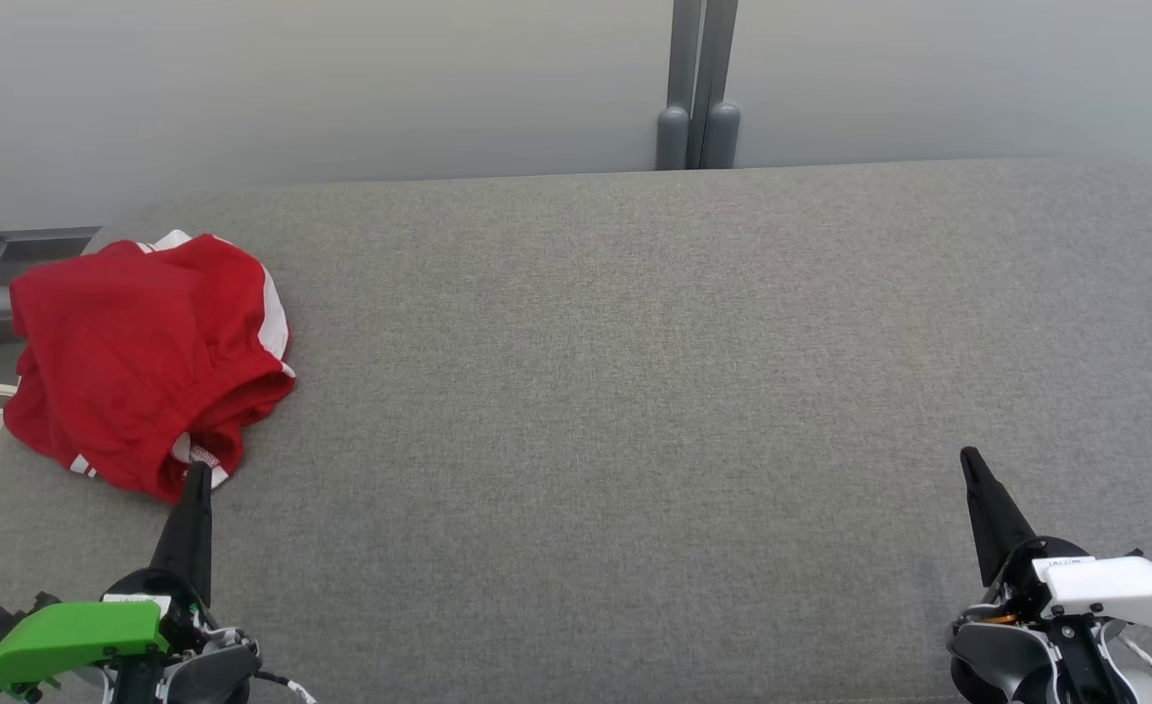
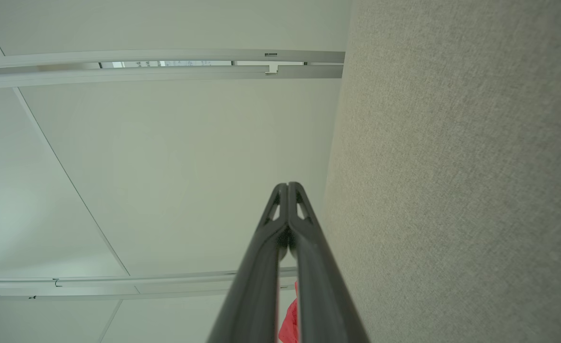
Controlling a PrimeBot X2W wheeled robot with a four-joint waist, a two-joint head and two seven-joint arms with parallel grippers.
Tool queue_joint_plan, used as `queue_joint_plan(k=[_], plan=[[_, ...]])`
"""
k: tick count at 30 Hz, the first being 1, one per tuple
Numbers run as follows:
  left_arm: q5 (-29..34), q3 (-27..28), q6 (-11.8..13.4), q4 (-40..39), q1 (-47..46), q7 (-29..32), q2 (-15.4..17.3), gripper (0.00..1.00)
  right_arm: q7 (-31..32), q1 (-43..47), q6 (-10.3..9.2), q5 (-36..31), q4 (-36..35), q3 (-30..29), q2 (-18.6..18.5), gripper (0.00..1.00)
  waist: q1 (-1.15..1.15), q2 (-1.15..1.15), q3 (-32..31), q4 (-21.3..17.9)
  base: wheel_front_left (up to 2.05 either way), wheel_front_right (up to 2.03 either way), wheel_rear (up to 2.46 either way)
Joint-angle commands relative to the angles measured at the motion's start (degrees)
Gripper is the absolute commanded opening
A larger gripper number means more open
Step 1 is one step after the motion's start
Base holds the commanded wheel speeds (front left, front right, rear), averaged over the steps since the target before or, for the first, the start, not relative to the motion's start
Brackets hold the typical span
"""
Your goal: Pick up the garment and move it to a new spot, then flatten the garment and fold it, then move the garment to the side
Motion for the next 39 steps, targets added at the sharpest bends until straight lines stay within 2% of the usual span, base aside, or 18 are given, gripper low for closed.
queue_joint_plan(k=[1, 23, 24, 39], plan=[[0.02, 0.07, 0.15, -0.1, -0.8, -0.08, 0.23, 0.0, -0.16, -0.32, 0.02, 0.57, -0.23, 0.04, -0.21, 0.0, 0.0, 0.0, 0.0, 0.0, 0.0, 0.0, 0.0], [0.03, 0.07, 0.15, -0.09, -0.8, -0.08, 0.24, 0.0, -0.25, -0.33, 0.02, 0.63, -0.24, 0.1, -0.25, 0.0, 0.0, 0.0, 0.0, 0.0, 0.0, 0.0, 0.0], [0.0, -0.01, -0.01, 0.13, 0.07, -0.01, -0.02, 1.0, 0.0, 0.05, 0.0, -0.02, 0.16, 0.08, -0.01, 1.0, 0.0, 0.0, 0.0, 0.0, 0.0, 0.0, 0.0], [1.47, -1.91, -0.23, 1.46, 2.91, -3.65, -0.32, 1.0, -1.09, 0.71, -0.01, -2.78, 2.28, 1.75, 2.09, 1.0, 0.0, 0.0, -0.64, -0.19, 0.0, 0.0, 0.0]])
